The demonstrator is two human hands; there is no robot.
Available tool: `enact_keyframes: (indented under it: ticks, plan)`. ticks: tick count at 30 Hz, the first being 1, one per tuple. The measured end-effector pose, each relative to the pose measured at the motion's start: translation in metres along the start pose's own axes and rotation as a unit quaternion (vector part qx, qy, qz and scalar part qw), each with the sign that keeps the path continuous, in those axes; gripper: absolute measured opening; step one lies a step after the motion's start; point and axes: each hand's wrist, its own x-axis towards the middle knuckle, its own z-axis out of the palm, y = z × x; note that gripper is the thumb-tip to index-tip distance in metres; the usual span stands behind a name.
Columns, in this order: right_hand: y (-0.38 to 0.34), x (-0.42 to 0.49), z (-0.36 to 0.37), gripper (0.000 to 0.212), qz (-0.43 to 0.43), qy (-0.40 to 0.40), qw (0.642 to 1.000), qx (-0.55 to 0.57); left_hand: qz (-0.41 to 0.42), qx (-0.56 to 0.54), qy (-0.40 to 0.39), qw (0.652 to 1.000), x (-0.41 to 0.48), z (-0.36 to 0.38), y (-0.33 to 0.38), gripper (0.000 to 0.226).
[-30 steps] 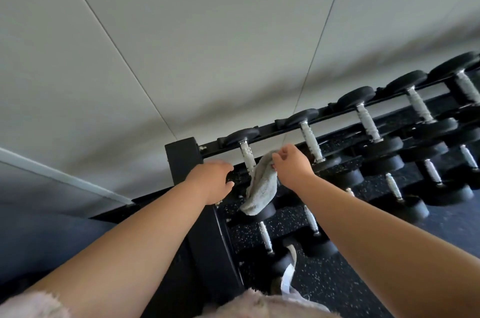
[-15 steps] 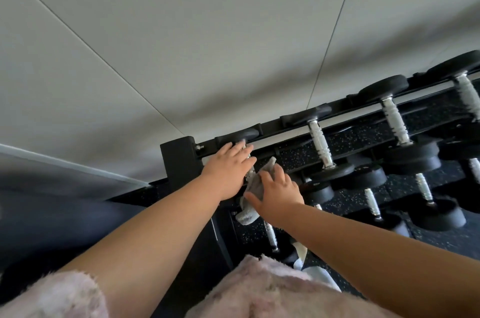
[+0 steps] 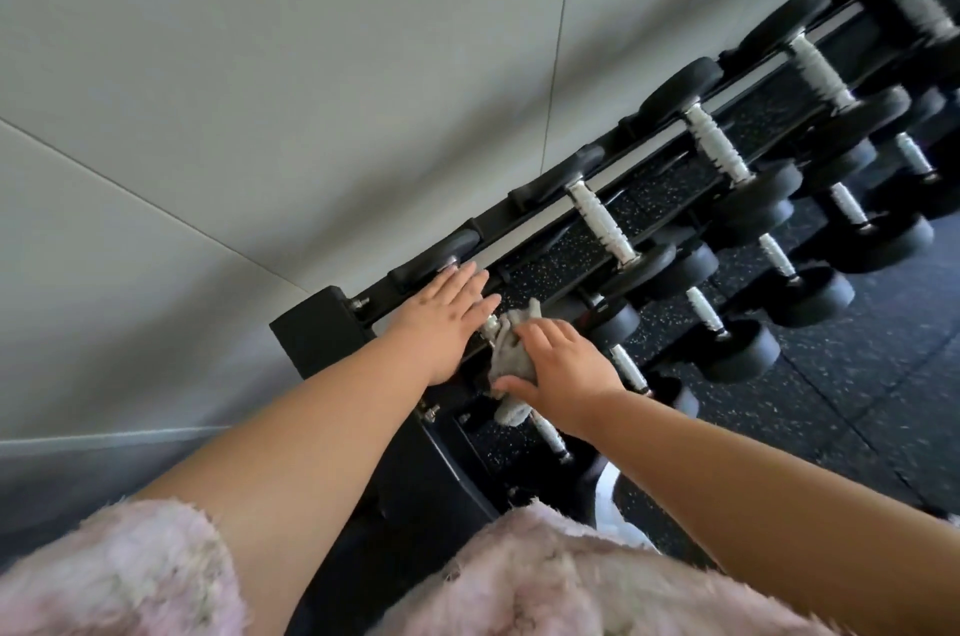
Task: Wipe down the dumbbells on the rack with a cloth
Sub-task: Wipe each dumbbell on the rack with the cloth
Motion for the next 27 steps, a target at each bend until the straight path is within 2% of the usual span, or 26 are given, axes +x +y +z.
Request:
enact_keyframes:
  ticks: [5, 10, 14, 17, 19, 22, 27]
  plan:
    - [0.001, -0.005, 0.009, 0.068, 0.006, 0.027, 1.0, -0.014, 0.01, 0.043, -0.006, 0.999, 0.006, 0.006, -0.001, 0.092]
    - [-0.009, -0.007, 0.021, 0.054, 0.053, 0.081, 0.995, 0.014, 0.011, 0.052, -0.002, 0.999, 0.008, 0.01, -0.001, 0.1]
    - [-0.012, 0.002, 0.021, 0.05, 0.121, 0.097, 0.983, 0.097, 0.016, 0.033, -0.001, 0.999, 0.011, 0.012, -0.001, 0.106]
    - [-0.005, 0.014, 0.023, 0.044, 0.208, 0.112, 0.949, 0.21, 0.036, 0.011, -0.008, 0.999, 0.013, 0.011, -0.005, 0.104]
    - [-0.006, 0.016, 0.023, 0.04, 0.24, 0.138, 0.929, 0.245, 0.044, -0.01, -0.011, 0.999, 0.013, 0.011, -0.007, 0.097]
    - [-0.026, 0.0, 0.036, 0.044, 0.225, 0.17, 0.929, 0.239, 0.048, -0.031, -0.022, 0.998, 0.01, 0.01, -0.007, 0.089]
    - [-0.053, -0.022, 0.063, 0.071, 0.186, 0.159, 0.959, 0.14, 0.048, -0.032, -0.027, 0.998, 0.011, 0.007, -0.007, 0.088]
